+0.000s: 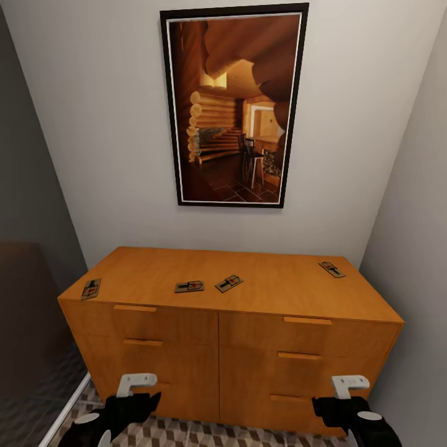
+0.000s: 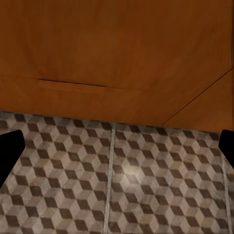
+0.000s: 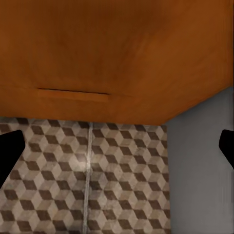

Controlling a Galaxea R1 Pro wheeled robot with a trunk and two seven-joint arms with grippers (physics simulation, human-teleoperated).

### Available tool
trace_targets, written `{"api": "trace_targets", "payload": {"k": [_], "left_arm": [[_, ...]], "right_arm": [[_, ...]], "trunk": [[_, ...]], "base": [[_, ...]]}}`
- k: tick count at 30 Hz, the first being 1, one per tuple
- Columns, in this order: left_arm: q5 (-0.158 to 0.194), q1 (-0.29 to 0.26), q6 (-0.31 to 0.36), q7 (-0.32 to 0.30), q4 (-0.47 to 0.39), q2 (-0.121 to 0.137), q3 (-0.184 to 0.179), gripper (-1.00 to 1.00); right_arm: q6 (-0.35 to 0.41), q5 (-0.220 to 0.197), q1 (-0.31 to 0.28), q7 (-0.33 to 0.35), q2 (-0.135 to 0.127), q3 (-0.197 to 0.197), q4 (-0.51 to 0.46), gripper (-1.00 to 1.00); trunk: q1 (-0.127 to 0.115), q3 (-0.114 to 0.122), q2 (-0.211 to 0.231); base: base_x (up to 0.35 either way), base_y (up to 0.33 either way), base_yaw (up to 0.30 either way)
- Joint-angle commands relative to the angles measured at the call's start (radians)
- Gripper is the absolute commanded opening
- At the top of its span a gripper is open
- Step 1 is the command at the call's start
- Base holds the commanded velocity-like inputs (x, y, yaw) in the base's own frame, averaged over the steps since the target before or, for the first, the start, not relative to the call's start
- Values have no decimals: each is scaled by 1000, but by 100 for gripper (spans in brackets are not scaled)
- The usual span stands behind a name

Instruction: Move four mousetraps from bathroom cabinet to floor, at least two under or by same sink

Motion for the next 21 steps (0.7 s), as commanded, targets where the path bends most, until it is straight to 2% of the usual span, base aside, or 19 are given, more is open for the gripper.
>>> {"api": "trace_targets", "payload": {"k": [1,21], "left_arm": [[9,0,6,4,-5,0,-1,100],[9,-2,32,1,-23,-35,-5,100]], "right_arm": [[7,4,0,0,0,-2,-7,100],[68,4,-4,2,1,-14,-33,100]], "trunk": [[0,-1,0],[0,-1,0]], "base": [[0,0,0],[0,0,0]]}}
